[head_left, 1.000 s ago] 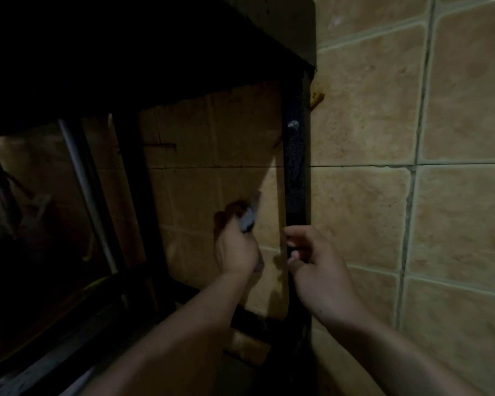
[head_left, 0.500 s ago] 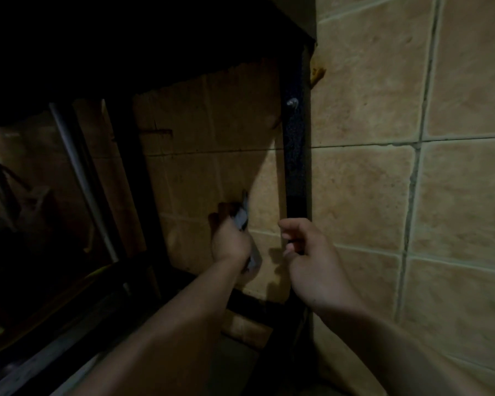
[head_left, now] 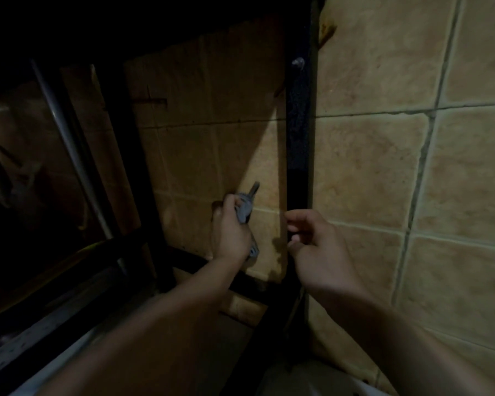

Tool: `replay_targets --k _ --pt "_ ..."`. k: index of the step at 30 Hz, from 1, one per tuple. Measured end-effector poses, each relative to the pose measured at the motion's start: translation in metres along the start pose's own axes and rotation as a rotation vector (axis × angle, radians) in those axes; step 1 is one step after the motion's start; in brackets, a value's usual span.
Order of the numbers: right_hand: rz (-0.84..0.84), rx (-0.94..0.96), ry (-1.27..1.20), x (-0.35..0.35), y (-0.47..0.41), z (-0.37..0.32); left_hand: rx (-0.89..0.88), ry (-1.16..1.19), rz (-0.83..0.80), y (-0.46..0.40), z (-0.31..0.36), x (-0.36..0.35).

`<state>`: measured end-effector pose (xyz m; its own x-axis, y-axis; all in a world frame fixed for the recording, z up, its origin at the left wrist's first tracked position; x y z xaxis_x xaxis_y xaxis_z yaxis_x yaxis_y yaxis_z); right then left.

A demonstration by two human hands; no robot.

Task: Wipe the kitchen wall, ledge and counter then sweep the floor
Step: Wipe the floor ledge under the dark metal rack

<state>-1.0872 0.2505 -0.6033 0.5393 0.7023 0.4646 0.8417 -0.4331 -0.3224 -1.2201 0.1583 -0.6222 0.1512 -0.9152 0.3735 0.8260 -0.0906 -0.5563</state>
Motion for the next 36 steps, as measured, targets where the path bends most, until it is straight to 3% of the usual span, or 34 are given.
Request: replay_targets --k 6,11,16,19,26,36 --pt "0.042 -0.023 -0.052 -0.002 0.002 0.013 -0.303 0.027 -0.163 0.032 0.01 -0.019" --pt "0.029 -0.075 -0.053 0.002 0.006 0.026 -0.254 -0.017 -0.205 0.033 0.006 -0.021" --pt "0.027 -0.078 -0.045 0.005 0.016 0.025 -0.066 -0.191 -0.443 0.042 -0.032 -0.02" --pt "0.013 -0.072 -0.024 0.008 0.018 0.026 -0.011 -0.153 -0.413 0.038 -0.045 -0.008" --pt "0.015 -0.081 -0.058 0.001 0.015 0.025 -0.268 -0.08 -0.316 0.044 -0.013 -0.018" --pt "0.023 -0.108 -0.02 -0.006 0.018 0.034 -0.16 -0.277 -0.491 0.045 -0.037 -0.025"
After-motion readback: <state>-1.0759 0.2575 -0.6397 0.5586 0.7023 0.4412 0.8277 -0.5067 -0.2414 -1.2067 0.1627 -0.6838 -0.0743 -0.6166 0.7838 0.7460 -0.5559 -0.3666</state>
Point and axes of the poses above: each hand's wrist, its own y-axis away from the middle knuckle, its own x-axis out of the back of the hand, z = x × y, the point moved 2 cm from there along -y, towards the middle knuckle, and after that the axes turned 10 degrees about y, right-handed, at the moved point
